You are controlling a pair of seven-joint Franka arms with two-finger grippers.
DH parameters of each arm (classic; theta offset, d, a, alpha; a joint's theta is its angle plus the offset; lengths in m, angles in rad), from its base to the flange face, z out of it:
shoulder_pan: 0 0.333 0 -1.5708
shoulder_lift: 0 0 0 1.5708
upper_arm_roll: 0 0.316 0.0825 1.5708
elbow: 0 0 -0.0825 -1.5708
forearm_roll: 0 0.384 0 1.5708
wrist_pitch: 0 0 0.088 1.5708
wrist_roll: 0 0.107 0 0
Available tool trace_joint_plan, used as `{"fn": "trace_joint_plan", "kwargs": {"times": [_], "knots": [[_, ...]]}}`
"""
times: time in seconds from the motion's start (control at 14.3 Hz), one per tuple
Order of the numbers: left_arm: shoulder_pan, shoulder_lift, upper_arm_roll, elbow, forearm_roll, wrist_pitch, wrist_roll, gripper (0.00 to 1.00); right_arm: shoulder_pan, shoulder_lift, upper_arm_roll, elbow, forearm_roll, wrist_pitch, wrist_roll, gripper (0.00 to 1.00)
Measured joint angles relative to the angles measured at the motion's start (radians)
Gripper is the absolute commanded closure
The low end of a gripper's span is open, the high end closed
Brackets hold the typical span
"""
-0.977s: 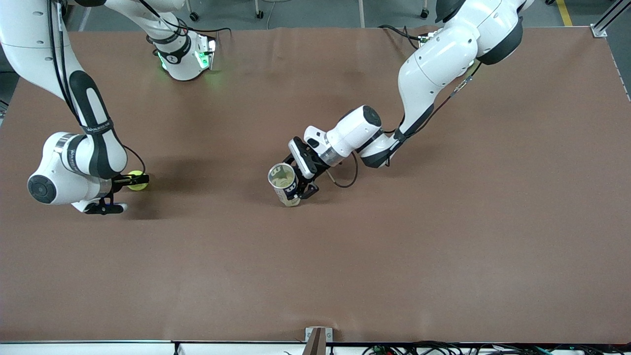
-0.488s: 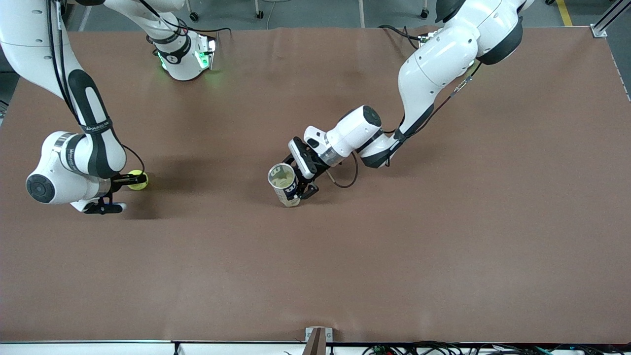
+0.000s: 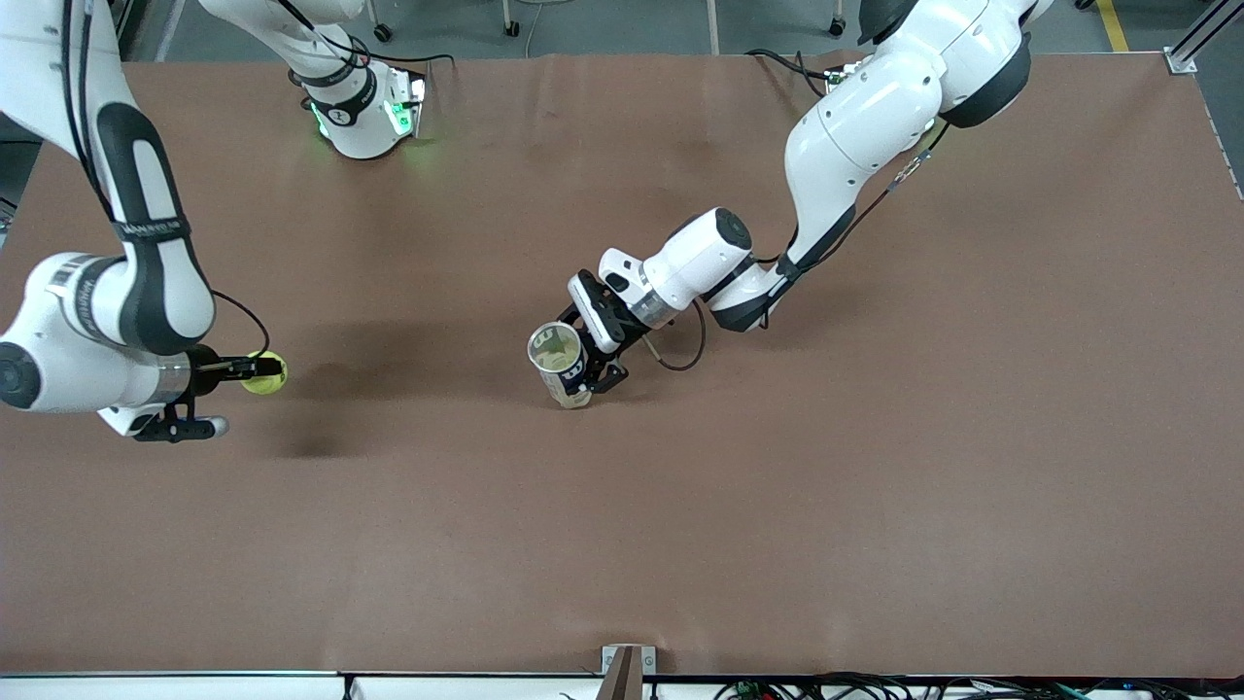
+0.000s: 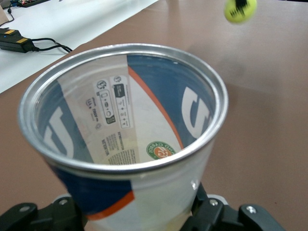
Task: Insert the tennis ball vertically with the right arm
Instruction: 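Carry the second ball over the can opening with the right gripper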
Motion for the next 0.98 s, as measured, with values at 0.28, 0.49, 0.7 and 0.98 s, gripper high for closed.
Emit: {"fn": "trace_joint_plan", "kwargs": {"times": [0.28, 0.49, 0.7, 0.98], "knots": [[0.000, 0.000, 0.000, 0.001, 0.000, 0.000, 0.000, 0.21, 0.073, -0.013, 0.032, 0.112, 0.245, -0.105, 0.005, 0.94], [0.000, 0.000, 0.000, 0.001, 0.000, 0.000, 0.000, 0.21, 0.188, -0.004, 0.037, 0.113, 0.410, -0.094, 0.016, 0.94], [0.000, 0.000, 0.000, 0.001, 0.000, 0.000, 0.000, 0.21, 0.301, 0.007, 0.038, 0.147, 0.496, -0.042, 0.144, 0.94], [0.000, 0.000, 0.000, 0.002, 0.000, 0.000, 0.000, 0.21, 0.412, 0.018, 0.038, 0.168, 0.547, 0.055, 0.292, 0.94]]}}
